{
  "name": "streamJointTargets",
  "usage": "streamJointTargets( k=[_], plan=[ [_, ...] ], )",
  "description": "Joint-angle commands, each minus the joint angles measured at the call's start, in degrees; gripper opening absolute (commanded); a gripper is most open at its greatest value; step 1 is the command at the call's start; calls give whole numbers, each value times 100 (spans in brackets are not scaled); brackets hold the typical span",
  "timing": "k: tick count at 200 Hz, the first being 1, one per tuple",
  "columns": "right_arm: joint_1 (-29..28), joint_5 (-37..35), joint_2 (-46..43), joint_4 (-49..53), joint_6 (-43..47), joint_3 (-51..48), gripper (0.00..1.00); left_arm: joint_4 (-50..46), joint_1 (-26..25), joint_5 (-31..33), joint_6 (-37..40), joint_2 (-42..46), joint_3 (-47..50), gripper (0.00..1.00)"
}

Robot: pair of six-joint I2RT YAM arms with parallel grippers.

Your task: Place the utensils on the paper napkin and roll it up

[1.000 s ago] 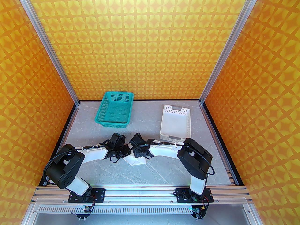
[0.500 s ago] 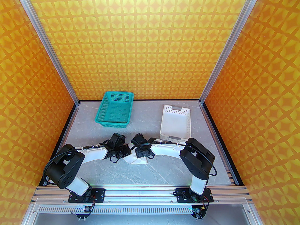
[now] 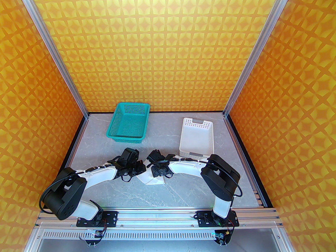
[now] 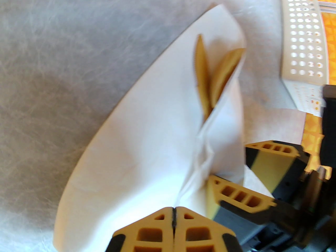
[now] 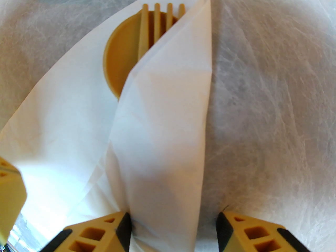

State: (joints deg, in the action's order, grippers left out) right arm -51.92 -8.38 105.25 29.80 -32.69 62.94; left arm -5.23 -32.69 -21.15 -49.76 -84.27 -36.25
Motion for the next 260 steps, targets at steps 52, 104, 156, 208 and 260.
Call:
streamJointTargets(
  k=[52,104,156,208,260],
  plan=[
    [12,390,246,-212,-113,-98,58,784,-79,-560,-704,88,636,26],
    [14,412,252,-203,-98,-68,56,1028,-229,-671,-901,-51,697,23],
    [7,434,271,-194,-74,-49,56,1217,-292,-724,-1007,-251,619,22],
    [9,451,286,-202,-85,-35,56,1169,-343,-737,-982,-420,582,21],
    [13,454,295,-198,-80,-34,56,1358,-431,-733,-1061,-557,577,21]
  ],
)
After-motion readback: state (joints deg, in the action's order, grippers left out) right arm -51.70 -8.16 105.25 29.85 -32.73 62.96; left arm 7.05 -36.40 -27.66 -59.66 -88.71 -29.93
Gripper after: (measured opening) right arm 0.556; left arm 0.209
